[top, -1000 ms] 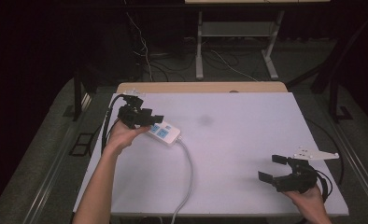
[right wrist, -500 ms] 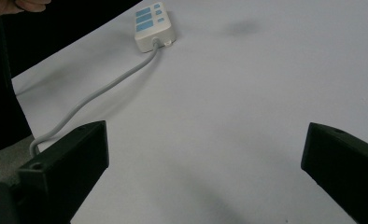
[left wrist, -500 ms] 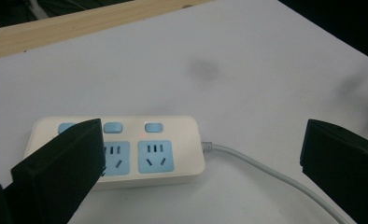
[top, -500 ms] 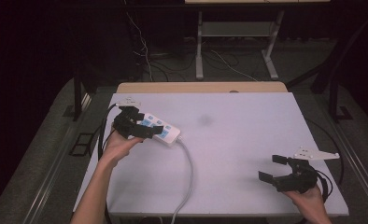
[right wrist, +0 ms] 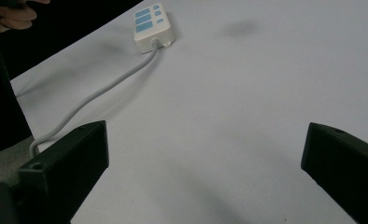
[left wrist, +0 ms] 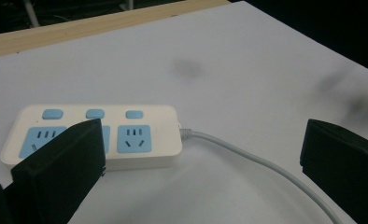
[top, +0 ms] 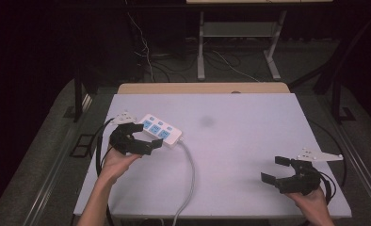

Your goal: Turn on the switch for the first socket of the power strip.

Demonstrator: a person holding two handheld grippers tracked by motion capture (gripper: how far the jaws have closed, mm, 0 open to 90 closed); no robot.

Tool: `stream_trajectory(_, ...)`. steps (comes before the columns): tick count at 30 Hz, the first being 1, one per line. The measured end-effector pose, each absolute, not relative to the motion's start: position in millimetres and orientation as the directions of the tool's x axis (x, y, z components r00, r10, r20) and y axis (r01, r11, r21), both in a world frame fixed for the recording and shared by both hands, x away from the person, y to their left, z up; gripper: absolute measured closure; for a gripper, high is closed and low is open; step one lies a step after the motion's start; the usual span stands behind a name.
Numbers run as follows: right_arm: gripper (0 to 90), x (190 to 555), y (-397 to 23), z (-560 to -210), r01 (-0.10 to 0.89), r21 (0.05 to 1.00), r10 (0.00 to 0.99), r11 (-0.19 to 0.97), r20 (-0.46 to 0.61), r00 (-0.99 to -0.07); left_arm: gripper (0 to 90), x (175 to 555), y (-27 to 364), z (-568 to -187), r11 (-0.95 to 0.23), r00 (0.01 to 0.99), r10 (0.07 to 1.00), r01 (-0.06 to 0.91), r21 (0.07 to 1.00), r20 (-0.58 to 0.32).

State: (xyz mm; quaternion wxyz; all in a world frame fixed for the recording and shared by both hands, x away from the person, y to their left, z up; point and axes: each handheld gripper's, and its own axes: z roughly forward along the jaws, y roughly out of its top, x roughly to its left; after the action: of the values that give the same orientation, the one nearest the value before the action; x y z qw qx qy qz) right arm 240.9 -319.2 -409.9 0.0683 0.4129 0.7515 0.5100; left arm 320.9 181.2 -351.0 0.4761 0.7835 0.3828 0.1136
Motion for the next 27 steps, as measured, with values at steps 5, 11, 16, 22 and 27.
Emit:
stream_trajectory(5, 0.4, 241, -319, -410, 0.551, 0.823, 0.69, 0.139, 0.318, -0.65, 0.0, 308, 180, -362, -0.254, 0.687, 0.7, 0.491, 0.833, -0.192)
stream_trajectory(11, 0.4, 240, -318, -410, 0.553, 0.821, 0.691, 0.14, 0.319, -0.649, 0.0, 295, 177, -377, -0.258, 0.692, 0.694, 0.496, 0.829, -0.198)
stream_trajectory(16, 0.4, 240, -318, -411, 0.552, 0.822, 0.69, 0.143, 0.317, -0.651, 0.0, 286, 177, -387, -0.248, 0.693, 0.691, 0.494, 0.833, -0.205)
stream_trajectory(22, 0.4, 240, -318, -411, 0.551, 0.822, 0.688, 0.145, 0.317, -0.653, 0.0, 273, 178, -400, -0.238, 0.699, 0.683, 0.488, 0.84, -0.212)
stream_trajectory(27, 0.4, 240, -317, -411, 0.554, 0.82, 0.688, 0.146, 0.318, -0.652, 0.0, 265, 181, -412, -0.228, 0.696, 0.682, 0.495, 0.838, -0.225)
